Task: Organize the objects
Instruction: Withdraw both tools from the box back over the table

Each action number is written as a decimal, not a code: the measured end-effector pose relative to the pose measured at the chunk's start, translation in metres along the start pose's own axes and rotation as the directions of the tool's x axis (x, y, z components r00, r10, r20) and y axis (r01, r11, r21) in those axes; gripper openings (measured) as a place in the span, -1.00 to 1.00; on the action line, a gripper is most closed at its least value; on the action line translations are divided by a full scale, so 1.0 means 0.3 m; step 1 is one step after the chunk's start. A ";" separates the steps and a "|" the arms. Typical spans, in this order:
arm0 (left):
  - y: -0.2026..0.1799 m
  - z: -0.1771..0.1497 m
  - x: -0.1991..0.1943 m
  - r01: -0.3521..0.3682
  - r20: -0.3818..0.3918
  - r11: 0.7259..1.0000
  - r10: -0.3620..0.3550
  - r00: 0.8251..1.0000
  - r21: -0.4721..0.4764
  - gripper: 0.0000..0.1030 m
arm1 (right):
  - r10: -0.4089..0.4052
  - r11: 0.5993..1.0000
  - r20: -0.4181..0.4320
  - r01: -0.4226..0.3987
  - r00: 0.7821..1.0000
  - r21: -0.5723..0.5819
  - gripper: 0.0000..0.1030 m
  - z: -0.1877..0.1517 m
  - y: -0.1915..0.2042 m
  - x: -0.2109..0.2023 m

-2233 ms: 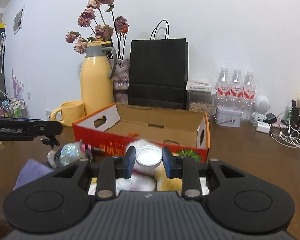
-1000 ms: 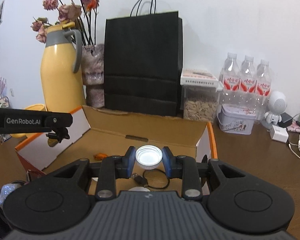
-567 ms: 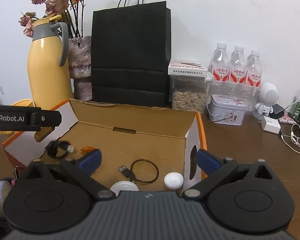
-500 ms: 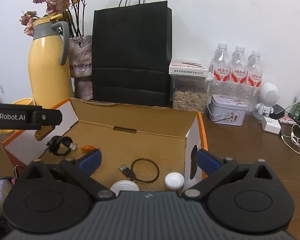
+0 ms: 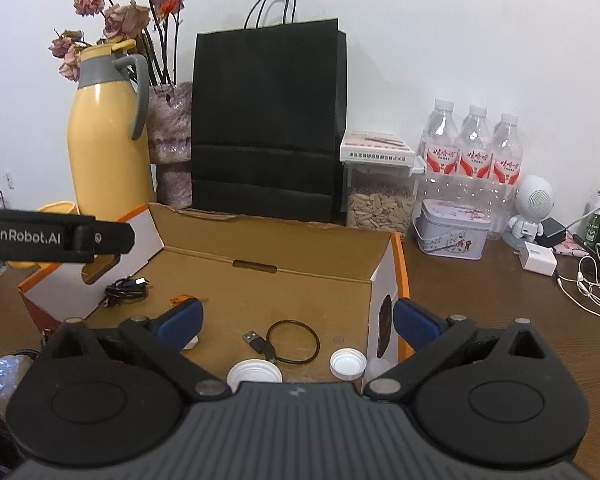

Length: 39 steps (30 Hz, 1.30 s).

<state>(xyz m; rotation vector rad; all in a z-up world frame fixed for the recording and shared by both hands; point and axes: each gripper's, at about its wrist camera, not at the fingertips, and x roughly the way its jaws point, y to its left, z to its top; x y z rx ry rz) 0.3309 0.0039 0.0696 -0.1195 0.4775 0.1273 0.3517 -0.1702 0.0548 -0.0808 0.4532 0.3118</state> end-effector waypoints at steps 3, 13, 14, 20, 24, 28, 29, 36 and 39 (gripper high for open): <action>-0.005 0.001 -0.035 -0.003 0.027 1.000 0.003 1.000 0.004 0.96 | -0.001 1.000 0.019 0.002 1.000 -0.005 1.00 0.007 0.003 -0.031; -0.005 -0.016 -0.181 0.026 0.094 0.999 -0.029 0.995 0.034 0.96 | 0.007 1.000 0.088 -0.005 0.996 -0.024 1.00 0.010 0.036 -0.154; -0.002 -0.020 -0.193 0.029 0.091 0.999 -0.032 0.995 0.033 0.96 | 0.008 1.000 0.092 -0.005 0.996 -0.025 1.00 0.007 0.040 -0.165; 0.019 -0.048 -0.249 0.034 0.079 0.999 -0.036 0.996 0.032 0.96 | 0.010 0.999 0.103 -0.007 0.995 -0.033 1.00 -0.021 0.060 -0.232; 0.036 -0.073 -0.292 0.030 0.076 0.999 -0.033 0.997 0.041 0.96 | 0.012 0.999 0.099 -0.009 0.995 -0.033 1.00 -0.044 0.070 -0.270; 0.053 -0.100 -0.326 0.020 0.063 0.998 -0.024 0.998 0.056 0.96 | 0.013 0.999 0.089 -0.009 0.996 -0.038 1.00 -0.075 0.079 -0.305; 0.058 -0.106 -0.336 0.016 0.061 0.998 -0.019 0.998 0.058 0.96 | 0.011 0.999 0.085 -0.008 0.996 -0.040 1.00 -0.084 0.081 -0.313; 0.091 -0.157 -0.397 0.005 0.038 0.998 -0.007 0.999 0.065 0.96 | 0.008 0.999 0.047 -0.006 0.999 -0.041 1.00 -0.153 0.095 -0.360; 0.103 -0.185 -0.416 0.001 0.022 0.997 -0.002 1.000 0.072 0.96 | 0.005 0.999 0.028 -0.004 1.000 -0.045 1.00 -0.183 0.098 -0.380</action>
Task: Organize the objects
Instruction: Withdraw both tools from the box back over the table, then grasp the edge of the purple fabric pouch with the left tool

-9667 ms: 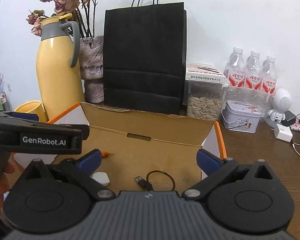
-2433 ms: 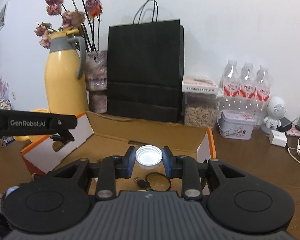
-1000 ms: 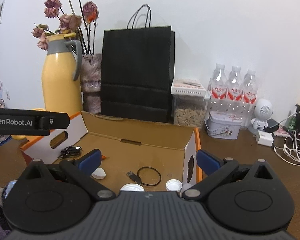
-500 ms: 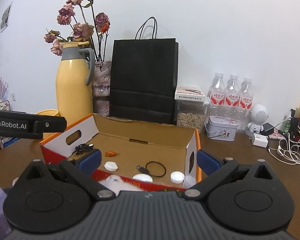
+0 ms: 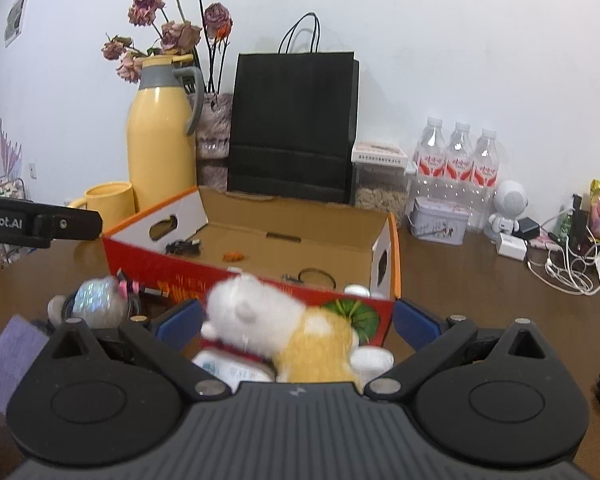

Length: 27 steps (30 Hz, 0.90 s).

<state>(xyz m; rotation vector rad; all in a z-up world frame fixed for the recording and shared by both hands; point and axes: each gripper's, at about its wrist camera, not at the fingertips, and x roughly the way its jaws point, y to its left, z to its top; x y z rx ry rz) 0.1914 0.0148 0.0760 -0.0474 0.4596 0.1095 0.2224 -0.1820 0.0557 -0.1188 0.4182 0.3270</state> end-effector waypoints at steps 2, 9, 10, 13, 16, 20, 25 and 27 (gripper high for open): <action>0.008 -0.022 -0.012 -0.003 -0.014 1.000 0.003 1.000 0.005 0.96 | 0.000 1.000 -0.012 0.000 1.000 -0.001 1.00 -0.017 0.002 -0.012; 0.053 -0.087 -0.047 -0.013 -0.057 1.000 0.012 0.998 -0.002 0.97 | 0.003 1.000 -0.058 -0.003 0.998 -0.005 1.00 -0.083 0.011 -0.053; 0.060 -0.097 -0.051 -0.015 -0.063 1.000 0.015 0.998 -0.003 0.97 | 0.003 1.000 -0.065 -0.004 0.998 -0.006 1.00 -0.092 0.014 -0.057; 0.077 -0.127 -0.057 -0.025 -0.084 1.000 0.025 0.996 -0.002 0.97 | 0.008 1.000 -0.094 -0.009 0.996 -0.011 1.00 -0.127 0.022 -0.065; 0.098 -0.158 -0.058 -0.041 -0.105 0.999 0.040 0.994 -0.003 0.97 | 0.005 1.000 -0.128 -0.008 0.992 -0.022 1.00 -0.169 0.033 -0.070; 0.141 -0.197 -0.060 -0.062 -0.128 0.998 0.060 0.990 -0.014 0.96 | 0.002 1.000 -0.170 -0.005 0.985 -0.018 1.00 -0.222 0.040 -0.073; 0.194 -0.232 -0.077 -0.058 -0.140 0.997 0.051 0.989 -0.045 0.96 | 0.009 1.000 -0.195 -0.012 0.981 -0.014 0.98 -0.261 0.041 -0.085; 0.206 -0.246 -0.082 -0.045 -0.147 0.998 0.038 0.988 -0.048 0.96 | 0.026 1.000 -0.202 -0.028 0.979 -0.007 0.79 -0.269 0.042 -0.090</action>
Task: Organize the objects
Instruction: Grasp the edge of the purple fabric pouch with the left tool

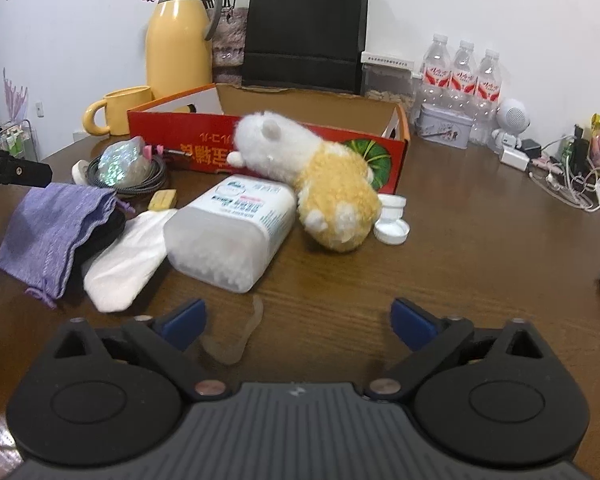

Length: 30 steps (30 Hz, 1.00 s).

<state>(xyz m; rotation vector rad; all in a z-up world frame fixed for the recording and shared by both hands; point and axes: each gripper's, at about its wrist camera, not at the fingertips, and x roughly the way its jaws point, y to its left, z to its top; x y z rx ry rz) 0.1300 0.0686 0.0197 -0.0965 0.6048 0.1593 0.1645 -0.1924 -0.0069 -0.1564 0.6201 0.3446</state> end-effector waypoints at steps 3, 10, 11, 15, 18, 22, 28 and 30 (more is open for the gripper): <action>0.010 -0.018 -0.003 -0.003 -0.010 1.000 0.003 1.000 0.007 0.97 | 0.040 0.999 -0.006 -0.040 0.999 0.019 0.17 -0.009 -0.004 -0.007; 0.023 -0.051 -0.012 0.002 -0.033 1.000 -0.002 0.999 0.010 0.96 | 0.068 0.998 0.018 -0.068 0.998 -0.001 -0.85 -0.028 0.009 -0.023; 0.025 -0.055 -0.012 0.009 -0.037 1.000 -0.008 0.999 0.005 0.96 | 0.065 0.998 0.021 -0.065 0.998 -0.002 -0.86 -0.031 0.010 -0.025; 0.031 -0.076 -0.005 0.018 -0.055 1.000 -0.019 0.998 -0.014 0.88 | 0.057 0.998 0.030 -0.057 0.998 -0.008 -0.90 -0.037 0.010 -0.033; 0.035 -0.091 -0.007 0.030 -0.061 0.999 -0.032 0.998 -0.037 0.69 | 0.047 0.999 0.034 -0.046 0.998 -0.018 -0.90 -0.040 0.016 -0.035; 0.029 -0.110 -0.030 0.056 -0.082 0.996 -0.061 0.995 -0.068 0.25 | 0.040 0.999 0.036 -0.039 0.999 -0.027 -0.90 -0.042 0.022 -0.036; 0.013 -0.157 -0.051 0.059 -0.099 0.996 -0.066 0.993 -0.069 -0.70 | 0.040 0.999 0.037 -0.039 0.998 -0.021 -0.90 -0.043 0.023 -0.036; 0.010 -0.166 -0.063 0.075 -0.106 0.994 -0.083 0.991 -0.078 -0.78 | 0.042 0.999 0.038 -0.041 0.998 -0.019 -0.90 -0.044 0.021 -0.036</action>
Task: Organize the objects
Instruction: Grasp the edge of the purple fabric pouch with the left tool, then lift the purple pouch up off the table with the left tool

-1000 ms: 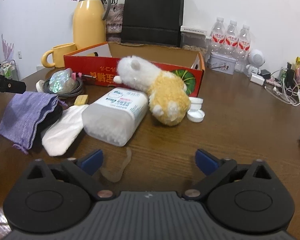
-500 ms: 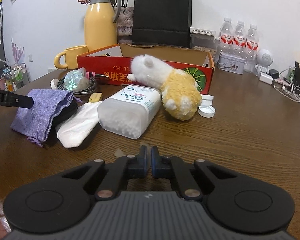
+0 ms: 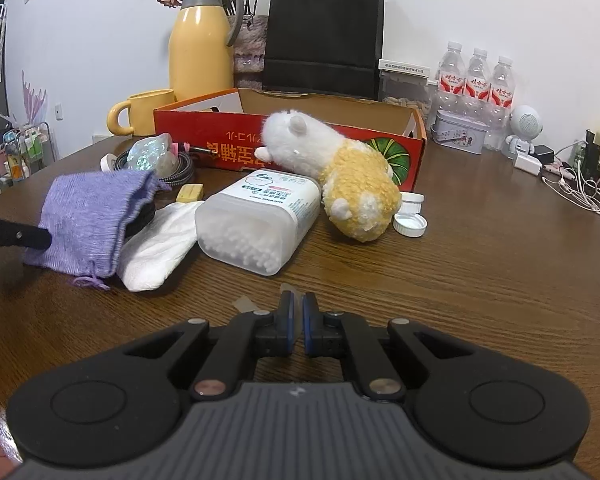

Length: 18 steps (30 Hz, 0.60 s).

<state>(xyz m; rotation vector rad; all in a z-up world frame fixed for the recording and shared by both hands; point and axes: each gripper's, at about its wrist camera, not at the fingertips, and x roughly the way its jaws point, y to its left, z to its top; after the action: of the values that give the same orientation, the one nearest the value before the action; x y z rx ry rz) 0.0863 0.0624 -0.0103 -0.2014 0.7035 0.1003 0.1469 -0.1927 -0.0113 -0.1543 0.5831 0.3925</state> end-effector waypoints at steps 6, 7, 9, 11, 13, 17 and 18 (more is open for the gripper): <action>-0.048 -0.051 -0.058 0.011 -0.024 1.000 -0.011 1.000 0.020 -0.83 | 0.008 1.000 0.002 -0.008 1.000 0.013 -0.89 0.000 -0.009 -0.002; -0.059 -0.062 -0.070 0.015 -0.029 0.999 -0.015 0.999 0.029 -0.83 | 0.009 1.000 0.002 -0.009 1.000 0.015 -0.89 0.000 -0.010 -0.002; -0.082 -0.082 -0.089 0.029 -0.036 0.998 -0.028 0.999 0.047 -0.83 | 0.012 1.000 0.002 -0.012 1.000 0.019 -0.89 0.001 -0.011 -0.002; -0.107 -0.097 -0.104 0.057 -0.050 0.995 -0.054 0.997 0.075 -0.80 | 0.015 1.000 0.002 -0.015 1.000 0.022 -0.89 0.001 -0.014 -0.003; -0.124 -0.103 -0.114 0.076 -0.053 0.993 -0.071 0.996 0.092 -0.74 | 0.017 1.000 0.003 -0.017 1.000 0.026 -0.89 -0.001 -0.015 -0.006; -0.124 -0.082 -0.125 0.053 -0.001 0.994 -0.054 0.999 0.100 0.21 | 0.020 0.999 0.006 -0.021 1.000 0.035 -0.89 -0.003 -0.020 -0.008; -0.124 -0.073 -0.125 0.044 0.017 0.994 -0.046 0.999 0.102 0.54 | 0.022 0.999 0.007 -0.022 1.000 0.037 -0.89 -0.004 -0.021 -0.010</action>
<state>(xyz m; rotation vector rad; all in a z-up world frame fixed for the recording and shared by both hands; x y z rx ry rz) 0.0498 0.0204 0.0034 -0.1180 0.6831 0.0234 0.1466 -0.1997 -0.0102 -0.1111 0.5858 0.4029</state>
